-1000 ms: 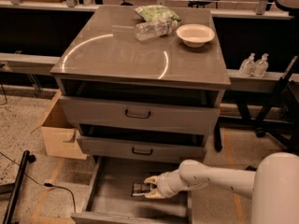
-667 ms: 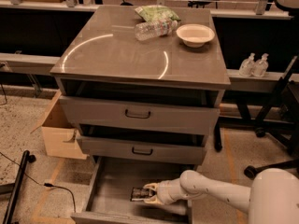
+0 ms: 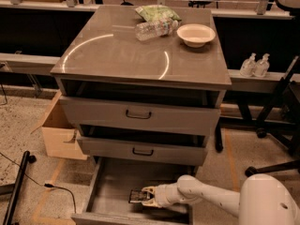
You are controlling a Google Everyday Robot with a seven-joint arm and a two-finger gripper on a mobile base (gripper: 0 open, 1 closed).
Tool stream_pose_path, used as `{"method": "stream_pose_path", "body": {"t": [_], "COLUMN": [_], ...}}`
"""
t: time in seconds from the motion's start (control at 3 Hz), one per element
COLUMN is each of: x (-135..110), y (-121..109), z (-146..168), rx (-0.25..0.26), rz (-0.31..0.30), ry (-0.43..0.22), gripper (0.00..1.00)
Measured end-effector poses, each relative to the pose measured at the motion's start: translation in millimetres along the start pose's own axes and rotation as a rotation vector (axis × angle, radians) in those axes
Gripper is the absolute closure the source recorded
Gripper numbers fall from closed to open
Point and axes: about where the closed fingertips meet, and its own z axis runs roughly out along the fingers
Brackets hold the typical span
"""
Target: Place rxbar chocolate into bottom drawer
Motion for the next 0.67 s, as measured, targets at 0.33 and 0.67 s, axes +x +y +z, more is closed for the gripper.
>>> {"method": "stream_pose_path", "body": {"t": [0.33, 0.67], "x": [11.5, 22.9], "y": [-0.2, 0.7], "z": [14.5, 29.3], "rx": [0.011, 0.015], "rz": [0.057, 0.102], "ry": [0.026, 0.053], "gripper": [0.82, 0.57]}}
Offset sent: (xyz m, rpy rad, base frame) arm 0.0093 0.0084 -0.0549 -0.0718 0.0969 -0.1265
